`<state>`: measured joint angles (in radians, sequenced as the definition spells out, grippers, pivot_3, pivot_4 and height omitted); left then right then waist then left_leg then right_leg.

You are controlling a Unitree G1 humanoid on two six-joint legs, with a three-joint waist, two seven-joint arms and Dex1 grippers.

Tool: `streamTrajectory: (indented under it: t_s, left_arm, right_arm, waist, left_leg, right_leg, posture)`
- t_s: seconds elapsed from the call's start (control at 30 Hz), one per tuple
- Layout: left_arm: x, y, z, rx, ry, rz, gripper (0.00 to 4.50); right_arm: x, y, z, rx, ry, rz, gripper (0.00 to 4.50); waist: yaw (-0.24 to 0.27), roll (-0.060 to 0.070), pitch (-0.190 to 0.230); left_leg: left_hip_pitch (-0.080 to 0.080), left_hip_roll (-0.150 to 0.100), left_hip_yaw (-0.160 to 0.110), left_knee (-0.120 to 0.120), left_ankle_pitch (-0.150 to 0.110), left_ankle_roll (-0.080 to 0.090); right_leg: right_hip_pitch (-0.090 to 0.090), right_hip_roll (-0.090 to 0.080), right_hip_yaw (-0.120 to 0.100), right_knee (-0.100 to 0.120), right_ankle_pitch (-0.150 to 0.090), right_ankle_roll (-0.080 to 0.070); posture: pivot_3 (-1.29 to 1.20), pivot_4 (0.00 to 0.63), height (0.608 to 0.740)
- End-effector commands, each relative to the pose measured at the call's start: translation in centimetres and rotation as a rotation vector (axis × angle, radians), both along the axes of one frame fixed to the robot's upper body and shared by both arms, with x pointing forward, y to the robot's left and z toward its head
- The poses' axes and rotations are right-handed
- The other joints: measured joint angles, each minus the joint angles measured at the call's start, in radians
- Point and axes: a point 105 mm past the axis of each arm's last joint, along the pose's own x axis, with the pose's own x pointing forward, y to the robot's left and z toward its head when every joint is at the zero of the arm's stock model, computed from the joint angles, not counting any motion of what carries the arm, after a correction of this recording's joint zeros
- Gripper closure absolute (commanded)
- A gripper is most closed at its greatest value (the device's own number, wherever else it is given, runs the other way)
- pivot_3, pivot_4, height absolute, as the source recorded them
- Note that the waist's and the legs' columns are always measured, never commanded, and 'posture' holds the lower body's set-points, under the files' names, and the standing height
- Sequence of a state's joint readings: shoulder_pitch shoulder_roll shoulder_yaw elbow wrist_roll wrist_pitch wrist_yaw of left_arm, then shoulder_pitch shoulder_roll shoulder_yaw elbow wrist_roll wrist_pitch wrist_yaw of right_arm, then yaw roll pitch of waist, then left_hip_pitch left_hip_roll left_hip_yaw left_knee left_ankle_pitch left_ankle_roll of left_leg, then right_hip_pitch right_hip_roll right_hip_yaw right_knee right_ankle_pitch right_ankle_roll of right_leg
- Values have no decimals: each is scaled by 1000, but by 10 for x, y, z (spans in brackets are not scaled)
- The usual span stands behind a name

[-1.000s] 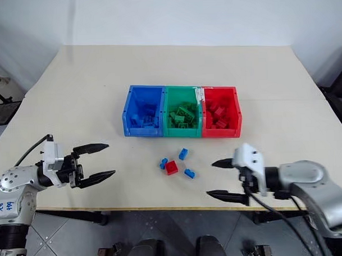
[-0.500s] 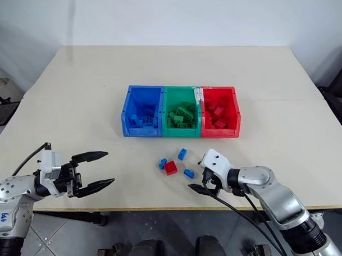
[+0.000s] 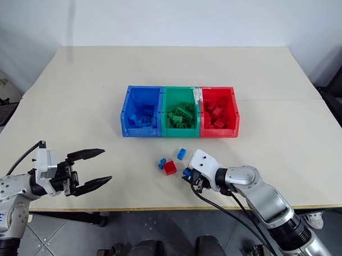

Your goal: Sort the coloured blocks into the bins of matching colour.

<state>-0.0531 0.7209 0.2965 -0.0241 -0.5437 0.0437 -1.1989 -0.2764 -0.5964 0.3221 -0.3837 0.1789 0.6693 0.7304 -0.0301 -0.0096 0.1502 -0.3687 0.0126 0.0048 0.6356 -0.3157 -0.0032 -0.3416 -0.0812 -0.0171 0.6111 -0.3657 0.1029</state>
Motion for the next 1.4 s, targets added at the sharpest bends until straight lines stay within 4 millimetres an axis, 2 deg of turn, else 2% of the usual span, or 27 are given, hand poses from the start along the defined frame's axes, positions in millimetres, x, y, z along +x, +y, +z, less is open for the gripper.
streamTrajectory:
  t_s: [0.03,0.13,0.23,0.33,0.4,0.57,0.63,0.83,0.87,0.93,1.0,1.23,1.27,1.4]
  left_arm:
    - [1,1,7,-6,-37,0,0]
    - [2,2,7,-7,-38,-4,0]
    - [4,5,8,-5,-43,-1,0]
    - [5,10,11,-5,-52,11,0]
    - [5,14,15,-28,-62,31,0]
    - [1,16,23,-99,-76,46,0]
    - [-4,15,23,-111,-59,27,0]
    - [-24,14,13,-68,27,-62,0]
    - [-26,15,12,-51,33,-71,0]
    - [-26,20,12,-20,35,-71,0]
    - [-26,23,12,-4,35,-73,0]
    - [-21,34,11,25,24,-52,0]
    - [-18,34,10,25,23,-48,0]
    - [-12,27,7,18,24,-66,0]
  right_arm:
    - [17,-21,25,-20,-71,-71,4173]
    - [25,-21,63,20,-134,-45,4173]
    - [39,-11,95,61,-185,-36,4173]
    - [55,10,123,121,-226,-13,4173]
    - [68,35,140,180,-251,28,4173]
    - [97,94,160,273,-286,91,4173]
    - [106,111,163,303,-285,92,4173]
    - [113,160,161,348,-267,150,4173]
    - [115,164,158,337,-267,144,3613]
    - [118,168,153,319,-281,136,3193]
    - [121,168,153,317,-291,133,2553]
    - [135,153,158,317,-329,67,135]
    - [137,150,158,318,-332,58,23]
    - [137,131,158,340,-343,63,23]
  waist:
    - [2,1,1]
    - [2,1,1]
    - [-5,2,1]
    - [-11,2,1]
    - [-17,1,1]
    - [-29,0,0]
    - [-32,0,0]
    - [-40,1,1]
    - [-41,1,1]
    - [-42,3,2]
    - [-42,4,3]
    - [-54,5,3]
    - [-55,5,3]
    - [-55,4,3]
  left_leg:
    - [0,0,0,0,0,0]
    - [-1,-1,0,0,0,1]
    - [-1,-1,0,0,0,0]
    - [-1,0,0,-2,1,-1]
    - [0,0,0,-2,1,-1]
    - [-1,-1,0,-2,1,-1]
    - [-1,-1,1,-2,1,-2]
    - [-1,-1,-1,-1,1,-1]
    - [-1,-2,-1,-1,1,-1]
    - [-1,-2,-2,-1,1,-1]
    - [-1,-2,-3,-1,1,-1]
    - [-2,-2,-3,-3,1,-2]
    - [-2,-2,-3,-3,1,-2]
    - [-1,-2,-3,-3,1,-2]
  right_leg:
    - [0,0,0,0,0,0]
    - [0,-1,0,0,0,0]
    - [-1,0,0,0,0,0]
    - [-2,0,-1,1,0,0]
    - [-4,0,-1,4,0,0]
    - [-10,0,-2,16,0,0]
    - [-12,0,-2,18,0,0]
    - [-17,0,-4,29,5,-5]
    - [-17,0,-4,30,5,-5]
    - [-17,0,-4,30,5,-5]
    - [-16,0,-4,30,5,-5]
    - [-18,0,-4,31,6,-6]
    - [-18,0,-4,31,6,-6]
    - [-18,0,-4,31,6,-6]
  posture:
    - [0,150,740]
    - [0,150,740]
    - [0,150,740]
    - [0,150,740]
    - [0,150,740]
    - [0,150,740]
    - [0,150,740]
    - [0,150,740]
    - [0,150,740]
    - [0,150,740]
    - [0,150,740]
    - [0,150,740]
    - [0,150,740]
    - [0,150,740]
